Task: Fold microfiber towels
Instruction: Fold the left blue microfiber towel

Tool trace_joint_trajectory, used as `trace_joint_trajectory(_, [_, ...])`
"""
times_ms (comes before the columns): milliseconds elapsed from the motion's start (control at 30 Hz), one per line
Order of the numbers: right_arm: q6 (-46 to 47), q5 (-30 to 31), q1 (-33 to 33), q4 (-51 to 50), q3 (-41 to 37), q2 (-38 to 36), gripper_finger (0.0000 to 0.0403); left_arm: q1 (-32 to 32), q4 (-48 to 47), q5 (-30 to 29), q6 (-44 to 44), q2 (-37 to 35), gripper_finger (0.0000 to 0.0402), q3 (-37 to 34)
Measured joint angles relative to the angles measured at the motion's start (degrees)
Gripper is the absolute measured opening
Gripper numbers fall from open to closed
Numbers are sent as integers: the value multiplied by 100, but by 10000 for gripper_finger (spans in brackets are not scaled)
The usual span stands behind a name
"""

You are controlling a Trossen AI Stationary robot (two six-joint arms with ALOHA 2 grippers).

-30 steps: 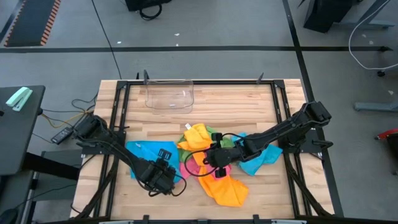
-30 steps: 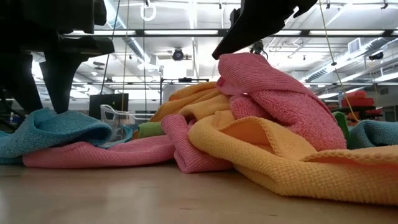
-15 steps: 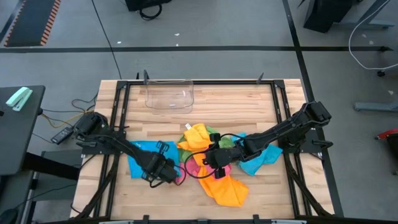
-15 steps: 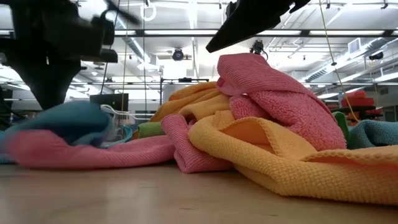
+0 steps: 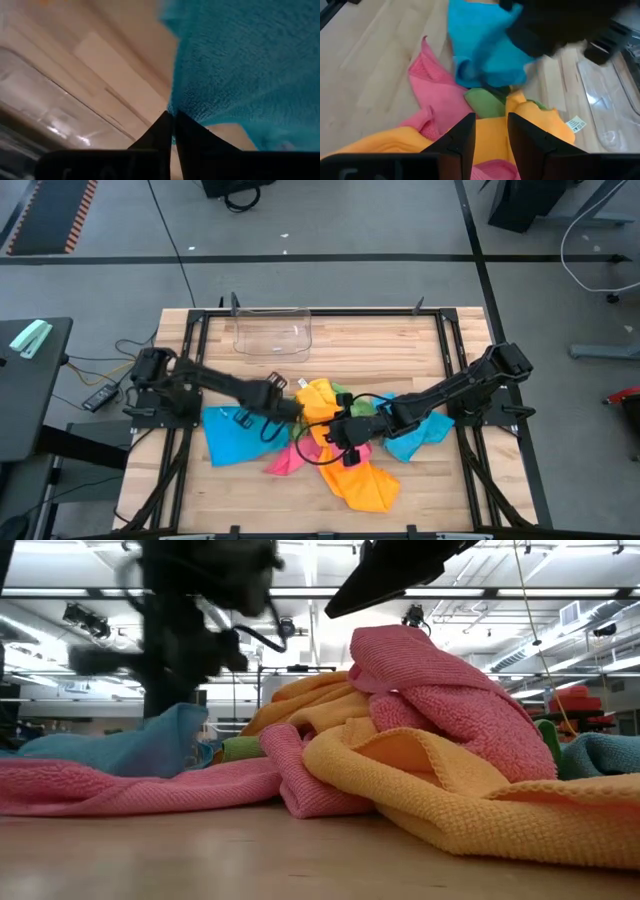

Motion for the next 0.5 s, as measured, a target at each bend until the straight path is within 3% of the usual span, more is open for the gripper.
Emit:
trace_joint_trajectory(167, [196,-1,9,-46,2,0,122,652,987,437,98,0,10,-177])
trace_joint_trajectory(500, [533,-1,-165,-31,2,0,123,1252,720,1441,-697,2,31,-189])
